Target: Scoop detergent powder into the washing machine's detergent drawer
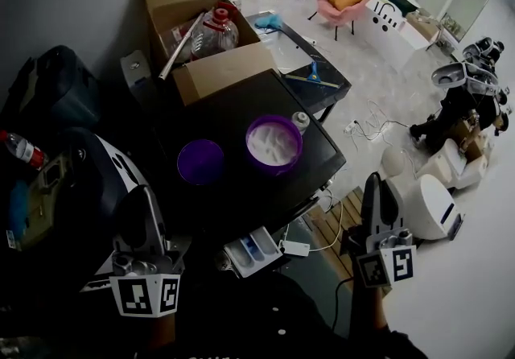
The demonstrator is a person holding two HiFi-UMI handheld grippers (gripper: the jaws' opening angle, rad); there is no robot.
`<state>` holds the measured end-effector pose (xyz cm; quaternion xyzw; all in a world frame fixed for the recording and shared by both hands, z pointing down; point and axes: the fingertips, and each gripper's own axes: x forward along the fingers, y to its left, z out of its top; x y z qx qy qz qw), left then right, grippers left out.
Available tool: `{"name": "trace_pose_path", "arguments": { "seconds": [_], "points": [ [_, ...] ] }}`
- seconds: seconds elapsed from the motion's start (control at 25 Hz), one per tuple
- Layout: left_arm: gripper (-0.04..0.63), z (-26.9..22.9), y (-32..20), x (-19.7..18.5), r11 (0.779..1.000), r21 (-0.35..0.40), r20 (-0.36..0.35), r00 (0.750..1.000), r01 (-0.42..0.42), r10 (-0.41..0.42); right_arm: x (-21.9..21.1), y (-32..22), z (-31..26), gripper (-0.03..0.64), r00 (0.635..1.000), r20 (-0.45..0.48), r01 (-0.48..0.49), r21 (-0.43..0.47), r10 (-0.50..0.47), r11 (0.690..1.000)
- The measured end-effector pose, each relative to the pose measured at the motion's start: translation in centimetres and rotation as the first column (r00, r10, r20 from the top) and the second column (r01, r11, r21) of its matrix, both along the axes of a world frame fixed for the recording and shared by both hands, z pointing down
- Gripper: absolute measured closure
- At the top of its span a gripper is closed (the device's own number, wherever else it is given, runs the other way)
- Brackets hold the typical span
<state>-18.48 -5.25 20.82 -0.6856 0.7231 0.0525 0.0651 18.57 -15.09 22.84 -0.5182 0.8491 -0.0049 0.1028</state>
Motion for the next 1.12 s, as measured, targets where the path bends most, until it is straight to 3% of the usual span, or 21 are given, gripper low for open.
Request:
{"name": "trace_pose_path", "arguments": {
  "seconds": [1.12],
  "points": [
    [0.581, 0.2, -0.1, 0.6, 1.000, -0.006, 0.012, 1.000, -0.010, 0.010, -1.7, -0.5, -0.4, 0.584, 0.999, -0.046, -0.009, 0.020, 0.010, 1.000]
  ]
}}
